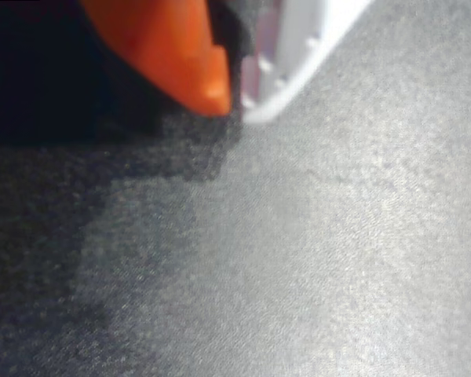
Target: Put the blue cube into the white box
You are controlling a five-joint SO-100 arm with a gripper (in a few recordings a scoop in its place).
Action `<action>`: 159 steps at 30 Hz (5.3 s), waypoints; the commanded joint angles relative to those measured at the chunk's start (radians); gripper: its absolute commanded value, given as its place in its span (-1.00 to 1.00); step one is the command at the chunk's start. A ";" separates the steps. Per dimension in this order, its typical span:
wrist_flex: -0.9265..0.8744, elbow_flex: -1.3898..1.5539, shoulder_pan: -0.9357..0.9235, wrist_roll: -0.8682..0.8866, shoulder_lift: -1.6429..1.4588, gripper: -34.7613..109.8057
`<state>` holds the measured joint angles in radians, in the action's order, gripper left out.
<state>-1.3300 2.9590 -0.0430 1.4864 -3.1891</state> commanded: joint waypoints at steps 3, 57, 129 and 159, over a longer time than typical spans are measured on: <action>-0.014 -0.021 -0.002 0.000 -0.008 -0.52; 0.380 -0.945 -0.067 -0.025 1.508 -0.19; -0.468 -0.859 -1.091 -0.035 0.907 -0.52; -0.328 -0.864 -1.109 -0.291 0.917 -0.52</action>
<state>-1.6920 2.1322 -1.1612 1.2701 -2.2580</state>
